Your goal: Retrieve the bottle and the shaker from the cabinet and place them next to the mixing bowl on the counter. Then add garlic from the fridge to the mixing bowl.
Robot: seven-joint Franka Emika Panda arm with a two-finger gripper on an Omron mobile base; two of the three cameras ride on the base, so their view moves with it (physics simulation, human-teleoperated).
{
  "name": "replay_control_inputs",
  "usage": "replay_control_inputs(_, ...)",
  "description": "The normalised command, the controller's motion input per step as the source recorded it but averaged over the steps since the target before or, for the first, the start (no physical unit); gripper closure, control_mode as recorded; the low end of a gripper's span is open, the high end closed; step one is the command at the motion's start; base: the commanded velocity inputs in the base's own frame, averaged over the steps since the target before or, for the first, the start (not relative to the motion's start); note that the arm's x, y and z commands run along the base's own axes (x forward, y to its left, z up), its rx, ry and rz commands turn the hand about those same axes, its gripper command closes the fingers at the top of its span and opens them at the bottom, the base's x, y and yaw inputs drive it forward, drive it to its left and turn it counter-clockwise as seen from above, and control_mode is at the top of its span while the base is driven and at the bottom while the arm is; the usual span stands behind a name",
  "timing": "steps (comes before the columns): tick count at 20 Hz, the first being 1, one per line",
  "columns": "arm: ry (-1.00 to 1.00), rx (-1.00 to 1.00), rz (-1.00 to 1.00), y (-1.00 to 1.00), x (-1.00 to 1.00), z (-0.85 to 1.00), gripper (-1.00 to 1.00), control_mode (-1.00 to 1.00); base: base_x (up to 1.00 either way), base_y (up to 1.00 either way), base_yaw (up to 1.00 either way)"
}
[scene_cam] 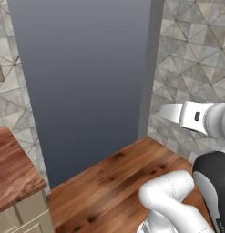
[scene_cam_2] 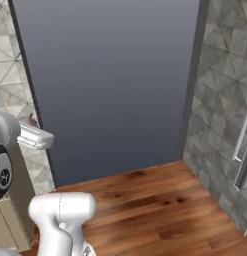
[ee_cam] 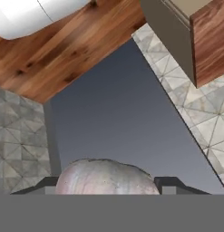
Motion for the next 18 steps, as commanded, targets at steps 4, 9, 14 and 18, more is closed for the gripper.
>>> replay_control_inputs(4, 0.00, 0.00, 0.00, 0.00, 0.00, 0.00, 1.00, 1.00, -0.21, 0.49, 0.29)
replay_control_inputs(9, 0.00, 0.00, 0.00, 0.00, 0.00, 0.00, 1.00, 1.00, -0.20, 0.51, 0.27)
replay_control_inputs(14, 0.00, 0.00, 0.00, 0.00, 0.00, 0.00, 1.00, 1.00, -0.09, 0.67, 0.16)
replay_control_inputs(18, 0.00, 0.00, 0.00, 0.00, 0.00, 0.00, 1.00, 1.00, -0.05, 0.75, 0.09)
